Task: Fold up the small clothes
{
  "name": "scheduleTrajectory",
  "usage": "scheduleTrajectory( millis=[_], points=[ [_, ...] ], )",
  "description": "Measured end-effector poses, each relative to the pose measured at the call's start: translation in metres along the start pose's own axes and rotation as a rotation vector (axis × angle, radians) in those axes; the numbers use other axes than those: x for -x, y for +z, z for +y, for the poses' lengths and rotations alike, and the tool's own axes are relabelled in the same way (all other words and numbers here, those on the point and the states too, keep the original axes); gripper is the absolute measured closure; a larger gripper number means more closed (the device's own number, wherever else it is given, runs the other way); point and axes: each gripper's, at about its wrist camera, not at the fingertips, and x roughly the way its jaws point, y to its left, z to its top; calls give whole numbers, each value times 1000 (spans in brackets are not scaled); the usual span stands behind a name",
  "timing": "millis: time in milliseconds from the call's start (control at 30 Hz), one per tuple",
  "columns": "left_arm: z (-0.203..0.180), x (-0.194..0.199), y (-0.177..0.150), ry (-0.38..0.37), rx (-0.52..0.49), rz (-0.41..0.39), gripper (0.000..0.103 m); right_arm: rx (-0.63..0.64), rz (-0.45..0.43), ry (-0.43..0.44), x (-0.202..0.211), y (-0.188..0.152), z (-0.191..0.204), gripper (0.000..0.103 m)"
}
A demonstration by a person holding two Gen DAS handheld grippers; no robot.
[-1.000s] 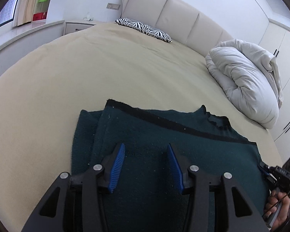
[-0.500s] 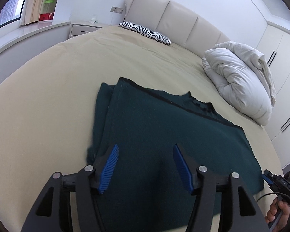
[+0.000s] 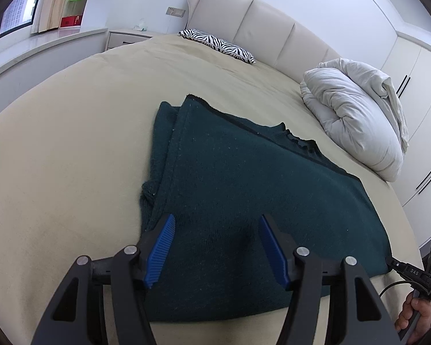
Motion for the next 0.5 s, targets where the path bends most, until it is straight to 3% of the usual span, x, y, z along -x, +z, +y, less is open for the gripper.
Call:
scheduleTrajectory(
  millis=[367, 500],
  points=[
    [2, -7, 5, 36, -43, 48, 47, -88, 30, 32, 14, -2, -14, 100],
    [0, -7, 6, 51, -69, 61, 47, -109, 59, 57, -2, -12, -27, 99]
  ],
)
